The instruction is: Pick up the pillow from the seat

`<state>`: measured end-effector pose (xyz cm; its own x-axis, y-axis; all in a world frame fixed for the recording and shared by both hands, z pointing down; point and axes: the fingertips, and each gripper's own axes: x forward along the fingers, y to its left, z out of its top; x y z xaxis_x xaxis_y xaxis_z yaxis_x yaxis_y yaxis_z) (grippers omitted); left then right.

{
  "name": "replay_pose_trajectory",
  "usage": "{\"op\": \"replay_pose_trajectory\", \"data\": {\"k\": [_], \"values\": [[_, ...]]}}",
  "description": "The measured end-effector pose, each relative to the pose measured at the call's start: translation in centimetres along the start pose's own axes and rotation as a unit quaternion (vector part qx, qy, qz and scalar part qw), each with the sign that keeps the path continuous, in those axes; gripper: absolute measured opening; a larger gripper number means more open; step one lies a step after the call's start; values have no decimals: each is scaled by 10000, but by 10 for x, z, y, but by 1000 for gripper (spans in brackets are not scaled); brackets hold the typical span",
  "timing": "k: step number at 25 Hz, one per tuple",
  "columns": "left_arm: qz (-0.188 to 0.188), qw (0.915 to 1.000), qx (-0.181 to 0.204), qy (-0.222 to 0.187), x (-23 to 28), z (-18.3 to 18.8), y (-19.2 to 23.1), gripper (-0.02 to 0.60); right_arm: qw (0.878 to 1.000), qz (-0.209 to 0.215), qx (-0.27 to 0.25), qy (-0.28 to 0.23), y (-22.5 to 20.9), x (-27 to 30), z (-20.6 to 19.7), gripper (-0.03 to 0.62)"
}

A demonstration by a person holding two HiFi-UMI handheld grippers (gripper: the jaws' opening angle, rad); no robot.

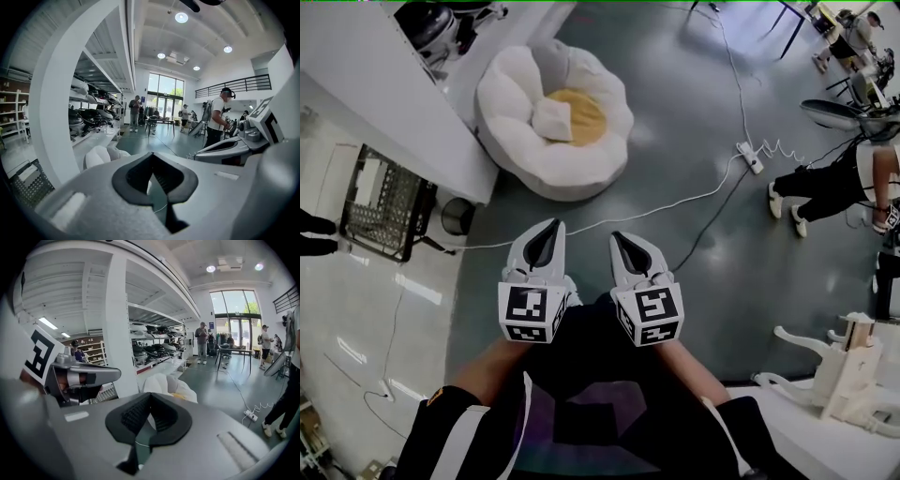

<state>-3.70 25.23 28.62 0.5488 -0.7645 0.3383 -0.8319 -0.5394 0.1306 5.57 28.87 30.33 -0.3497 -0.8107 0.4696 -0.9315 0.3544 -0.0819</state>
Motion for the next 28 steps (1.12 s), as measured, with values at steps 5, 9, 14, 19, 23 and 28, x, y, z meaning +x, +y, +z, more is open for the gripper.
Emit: {"op": "replay_pose_trajectory", "data": {"k": [5,9,14,19,23,28], "values": [[88,9999,-66,79,7,-4,13,5,9999,121,-53,6,1,18,9,2],[292,9995,-65,104,18,-1,23,5,9995,319,-68,37,-5,35,11,2],[608,9980,-73,138,47,9,43,5,9979,620,-157,102,-21,70,19,2],[859,9960,-133,191,84,23,46,5,9952,905,-314,177,-51,101,36,2],[997,9942,-223,328,117,24,60,5,9934,1067,-332,272,-70,136,44,2],[1132,9924,-242,406,151,29,70,5,9912,1217,-391,341,-91,167,55,2]]}}
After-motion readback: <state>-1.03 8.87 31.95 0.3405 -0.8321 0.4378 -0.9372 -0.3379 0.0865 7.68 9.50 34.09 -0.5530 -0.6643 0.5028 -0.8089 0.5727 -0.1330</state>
